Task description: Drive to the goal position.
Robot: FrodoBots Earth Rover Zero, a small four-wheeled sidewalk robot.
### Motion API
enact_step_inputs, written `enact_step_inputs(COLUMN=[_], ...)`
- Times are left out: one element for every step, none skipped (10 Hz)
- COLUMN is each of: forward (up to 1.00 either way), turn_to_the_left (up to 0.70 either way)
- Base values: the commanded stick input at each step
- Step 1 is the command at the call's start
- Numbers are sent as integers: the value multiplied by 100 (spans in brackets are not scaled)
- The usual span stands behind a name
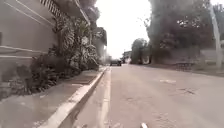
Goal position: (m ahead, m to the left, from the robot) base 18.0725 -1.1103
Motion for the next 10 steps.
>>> enact_step_inputs(forward=[100, 100, 100, 100, 100, 100, 100, 100, 100, 100], turn_to_the_left=[0, 0, 0, 0, 0, 0, 0, -7, -22, -27])
